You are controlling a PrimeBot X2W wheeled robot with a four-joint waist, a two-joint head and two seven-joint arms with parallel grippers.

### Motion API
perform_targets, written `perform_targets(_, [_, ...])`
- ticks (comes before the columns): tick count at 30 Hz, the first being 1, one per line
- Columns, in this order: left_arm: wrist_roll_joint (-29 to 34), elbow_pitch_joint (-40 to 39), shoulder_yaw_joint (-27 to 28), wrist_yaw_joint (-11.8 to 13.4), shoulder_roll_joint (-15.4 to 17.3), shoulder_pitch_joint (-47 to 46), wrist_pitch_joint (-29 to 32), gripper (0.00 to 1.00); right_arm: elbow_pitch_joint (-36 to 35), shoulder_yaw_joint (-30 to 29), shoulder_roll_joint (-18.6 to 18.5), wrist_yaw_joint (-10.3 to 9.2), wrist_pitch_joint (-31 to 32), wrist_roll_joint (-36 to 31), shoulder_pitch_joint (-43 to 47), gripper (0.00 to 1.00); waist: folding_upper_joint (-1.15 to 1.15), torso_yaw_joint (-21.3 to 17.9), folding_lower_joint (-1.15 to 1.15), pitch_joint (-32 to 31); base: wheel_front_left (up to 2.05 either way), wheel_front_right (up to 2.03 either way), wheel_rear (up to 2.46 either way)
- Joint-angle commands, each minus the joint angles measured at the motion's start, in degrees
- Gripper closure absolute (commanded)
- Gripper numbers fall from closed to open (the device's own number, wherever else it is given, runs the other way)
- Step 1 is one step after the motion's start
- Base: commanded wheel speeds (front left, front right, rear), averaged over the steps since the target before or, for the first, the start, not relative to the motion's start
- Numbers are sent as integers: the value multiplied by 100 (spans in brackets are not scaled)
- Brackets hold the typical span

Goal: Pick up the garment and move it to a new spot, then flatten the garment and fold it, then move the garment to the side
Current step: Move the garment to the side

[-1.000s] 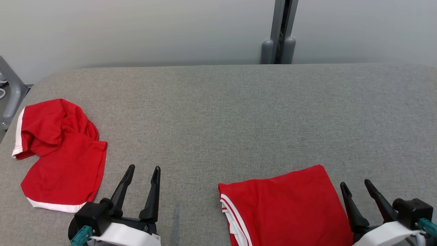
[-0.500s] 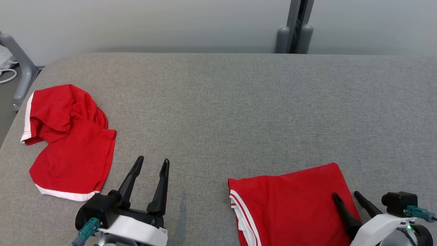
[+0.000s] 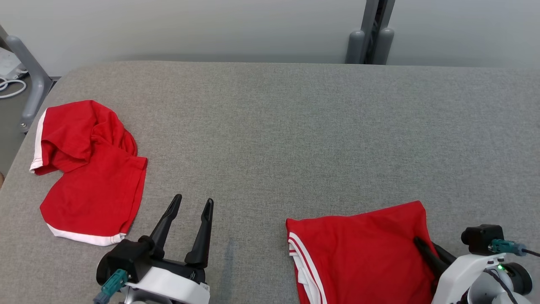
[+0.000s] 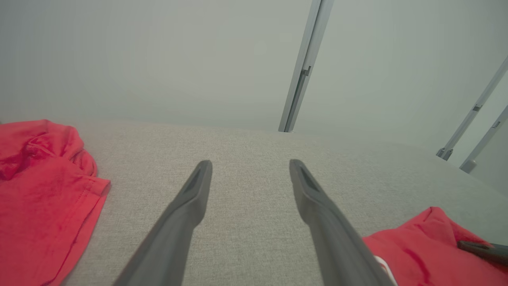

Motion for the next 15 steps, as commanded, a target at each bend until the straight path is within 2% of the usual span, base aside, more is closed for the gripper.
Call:
perform_targets(1, [25,5,4,-22,21,-110,-17,0,-12,10,-65,-2,12,52,-83,100,0,-9,0,-1,0,0,0])
perform_targets(9, [80,-80,-25,-26,22,-162,-16,0,-57,264,-474,-3,82,110,-452,100,0,-120,0,127,0,0,0])
perform_targets(15, [228,-257,-93,-30,19,-410,-16,0,-117,400,-907,-3,191,8,-999,100,0,-377,0,576,0,0,0])
